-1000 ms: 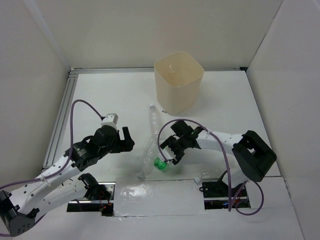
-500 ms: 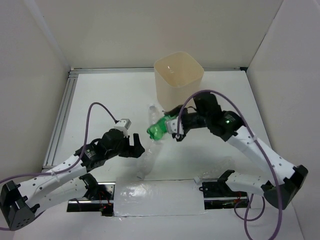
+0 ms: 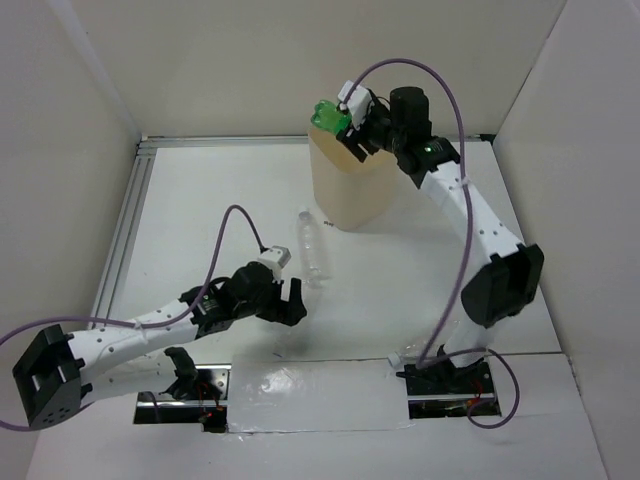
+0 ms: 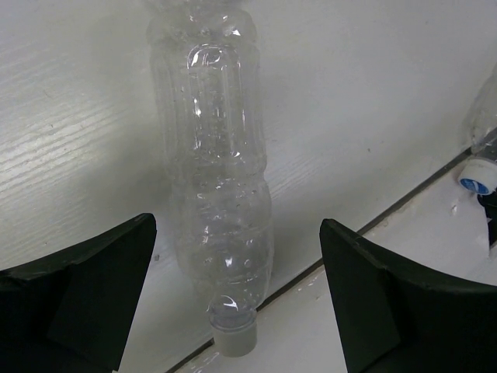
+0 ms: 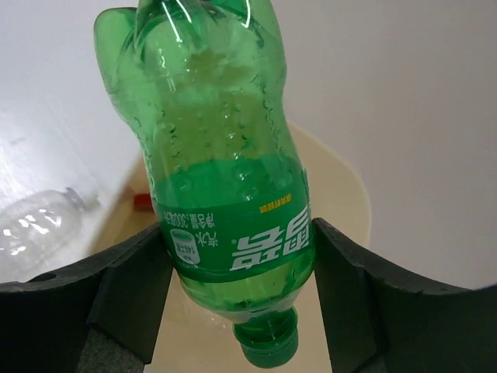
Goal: Put the plastic bottles in the bin
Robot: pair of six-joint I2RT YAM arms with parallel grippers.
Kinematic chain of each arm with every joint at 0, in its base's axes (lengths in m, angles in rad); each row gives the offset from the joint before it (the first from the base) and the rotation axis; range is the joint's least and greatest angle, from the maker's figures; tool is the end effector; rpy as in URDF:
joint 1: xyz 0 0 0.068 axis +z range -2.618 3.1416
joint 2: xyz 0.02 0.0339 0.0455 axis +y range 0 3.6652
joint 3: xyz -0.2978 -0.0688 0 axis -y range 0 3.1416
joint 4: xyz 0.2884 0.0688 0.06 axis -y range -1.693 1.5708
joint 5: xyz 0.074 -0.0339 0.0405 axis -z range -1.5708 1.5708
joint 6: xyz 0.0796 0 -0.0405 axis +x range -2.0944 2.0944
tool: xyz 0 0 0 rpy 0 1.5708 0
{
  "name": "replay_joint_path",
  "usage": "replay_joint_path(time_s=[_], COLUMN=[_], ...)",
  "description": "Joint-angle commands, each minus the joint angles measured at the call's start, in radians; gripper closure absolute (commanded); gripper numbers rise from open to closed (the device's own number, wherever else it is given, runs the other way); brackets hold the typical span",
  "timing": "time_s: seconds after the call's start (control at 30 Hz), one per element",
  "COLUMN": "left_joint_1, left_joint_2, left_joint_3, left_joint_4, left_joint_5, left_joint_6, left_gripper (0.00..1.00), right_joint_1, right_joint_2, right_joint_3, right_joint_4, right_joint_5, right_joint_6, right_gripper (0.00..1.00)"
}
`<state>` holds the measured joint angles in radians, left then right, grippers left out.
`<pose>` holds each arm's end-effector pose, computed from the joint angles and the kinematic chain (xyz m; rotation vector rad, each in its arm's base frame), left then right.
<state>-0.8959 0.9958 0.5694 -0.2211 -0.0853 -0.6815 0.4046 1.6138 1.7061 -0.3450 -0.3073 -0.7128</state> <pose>0.1726 -0.2048 0.2063 0.1999 2.3194 -0.7515 0.4130 0.2030 0.4599 -1.1366 1.4110 0.0614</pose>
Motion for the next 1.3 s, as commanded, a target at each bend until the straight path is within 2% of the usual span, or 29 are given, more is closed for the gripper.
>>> replay_joint_path(time_s=[0.0,0.07,0.27,0.33,0.43,0.47,0.53,0.57,0.6,0.63,0.7,0.77,0.8,0.87,0.9,0.97,1.0,1.07,1.1,1.17,1.2,1.23,1.27], left_joint_1=[-0.038,-0.058,-0.132,-0.161,-0.179,-0.179,-0.199,-0.199,-0.199,-0.213,-0.227,-0.239,-0.239,-0.239,-0.239,-0.207,-0.189,-0.157,-0.111,-0.062,-0.01,0.015,0.038], left_joint_2=[0.058,0.104,0.282,0.326,0.385,0.385,0.385,0.363,0.363,0.322,0.264,0.161,0.133,0.101,0.101,0.148,0.174,0.263,0.298,0.431,0.479,0.525,0.611], left_joint_3=[0.023,0.047,0.13,0.15,0.173,0.173,0.173,0.173,0.173,0.185,0.243,0.34,0.377,0.463,0.562,0.667,0.763,0.842,0.916,1.009,1.056,1.136,1.164], left_joint_4=[0.072,0.048,-0.032,-0.067,-0.087,-0.087,-0.078,-0.078,-0.078,-0.078,-0.119,-0.132,-0.132,-0.123,-0.11,-0.063,-0.032,0.053,0.145,0.202,0.222,0.274,0.313], left_joint_5=[-0.057,-0.111,-0.278,-0.324,-0.343,-0.343,-0.315,-0.294,-0.294,-0.283,-0.252,-0.211,-0.196,-0.186,-0.204,-0.217,-0.217,-0.206,-0.196,-0.205,-0.223,-0.238,-0.248], left_joint_6=[-0.007,-0.038,-0.118,-0.162,-0.176,-0.167,-0.155,-0.129,-0.128,-0.116,-0.072,-0.008,0.019,0.106,0.137,0.233,0.259,0.316,0.357,0.37,0.37,0.37,0.37], left_gripper=[0.01,0.01,0.01,0.06,0.27,0.4,0.51,0.62,0.62,0.71,0.8,0.82,0.82,0.83,0.87,0.87,0.87,0.87,0.87,0.87,0.87,0.87,0.87], right_joint_1=[-0.079,-0.107,-0.188,-0.226,-0.28,-0.294,-0.323,-0.37,-0.371,-0.388,-0.435,-0.486,-0.504,-0.535,-0.559,-0.581,-0.595,-0.595,-0.607,-0.618,-0.618,-0.628,-0.638], right_joint_2=[0.099,0.11,0.028,-0.023,-0.092,-0.107,-0.14,-0.188,-0.189,-0.205,-0.252,-0.29,-0.302,-0.328,-0.351,-0.376,-0.376,-0.376,-0.385,-0.385,-0.385,-0.399,-0.41], right_joint_3=[0.151,0.185,0.149,0.13,0.069,0.04,0.001,-0.041,-0.066,-0.091,-0.149,-0.181,-0.2,-0.267,-0.29,-0.364,-0.382,-0.433,-0.448,-0.487,-0.487,-0.512,-0.526], right_joint_4=[-0.044,-0.075,-0.034,-0.019,0.0,0.0,0.0,0.0,0.0,0.009,-0.003,-0.02,-0.029,-0.043,-0.057,-0.086,-0.107,-0.175,-0.193,-0.254,-0.281,-0.325,-0.334], right_joint_5=[-0.012,-0.062,-0.164,-0.206,-0.284,-0.306,-0.364,-0.407,-0.408,-0.446,-0.475,-0.515,-0.53,-0.541,-0.541,-0.55,-0.55,-0.561,-0.561,-0.578,-0.604,-0.616,-0.625], right_joint_6=[0.162,0.182,0.324,0.405,0.487,0.498,0.522,0.532,0.532,0.532,0.541,0.541,0.532,0.518,0.501,0.431,0.399,0.334,0.287,0.233,0.161,0.13,0.11], right_gripper=[0.26,0.01,0.01,0.01,0.01,0.01,0.01,0.01,0.01,0.01,0.01,0.11,0.22,0.53,0.83,1.0,1.0,1.0,1.0,0.68,0.58,0.38,0.33])
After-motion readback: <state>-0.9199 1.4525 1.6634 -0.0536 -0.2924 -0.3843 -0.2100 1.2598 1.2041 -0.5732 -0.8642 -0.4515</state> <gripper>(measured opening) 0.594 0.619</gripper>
